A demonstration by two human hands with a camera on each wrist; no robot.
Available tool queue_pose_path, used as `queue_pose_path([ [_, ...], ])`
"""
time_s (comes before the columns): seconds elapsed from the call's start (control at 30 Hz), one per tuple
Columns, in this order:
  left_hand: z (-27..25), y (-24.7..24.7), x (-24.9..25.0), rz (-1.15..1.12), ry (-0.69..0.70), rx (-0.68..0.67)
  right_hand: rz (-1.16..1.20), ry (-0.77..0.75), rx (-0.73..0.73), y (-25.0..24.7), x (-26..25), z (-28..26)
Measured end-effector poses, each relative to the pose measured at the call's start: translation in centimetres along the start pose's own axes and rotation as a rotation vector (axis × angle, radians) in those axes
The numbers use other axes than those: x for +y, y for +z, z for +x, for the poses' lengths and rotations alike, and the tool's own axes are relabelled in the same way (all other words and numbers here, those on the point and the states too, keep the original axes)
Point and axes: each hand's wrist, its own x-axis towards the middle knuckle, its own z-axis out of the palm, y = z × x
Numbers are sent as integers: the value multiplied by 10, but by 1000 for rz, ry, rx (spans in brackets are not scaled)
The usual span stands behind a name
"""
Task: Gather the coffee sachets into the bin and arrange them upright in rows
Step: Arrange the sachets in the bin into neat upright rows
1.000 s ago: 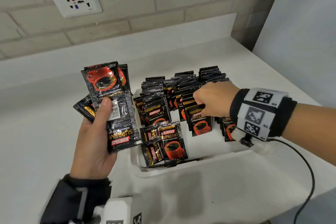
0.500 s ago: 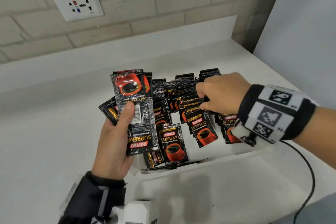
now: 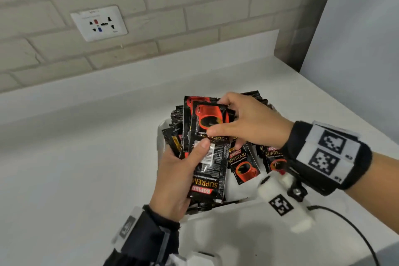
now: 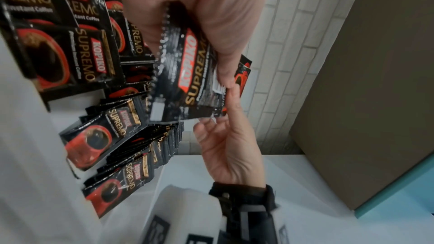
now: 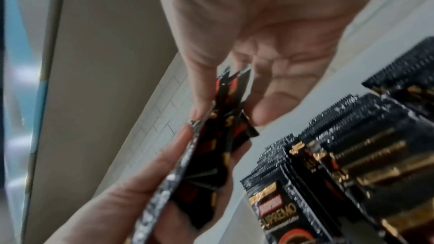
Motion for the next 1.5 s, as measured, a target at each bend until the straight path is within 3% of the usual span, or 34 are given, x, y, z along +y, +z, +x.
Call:
queue_pose_path([
  [0.3, -2, 3, -3, -59, -8, -8, 481, 45, -27, 2, 8, -2],
  [0.57, -1, -1, -3, -79, -24, 59, 511, 93, 24, -8, 14, -4],
  [0.73, -2, -8, 0, -97, -49, 137, 562, 2, 226, -26, 13, -7],
  [0.87, -2, -10, 3, -129, -67, 153, 676, -201, 360, -42, 2, -13],
  [1.0, -2, -6, 5, -147, -67, 135, 385, -487, 449, -39, -9, -24],
  [1.17, -4, 7, 8, -195, -47, 96, -504, -901, 287, -1, -6, -32],
  [1.27, -7, 7, 10, -225, -64, 52, -765, -936, 276, 13, 4, -29],
  [1.5, -10, 0, 9, -170, -58, 43, -870, -847, 192, 22, 15, -32],
])
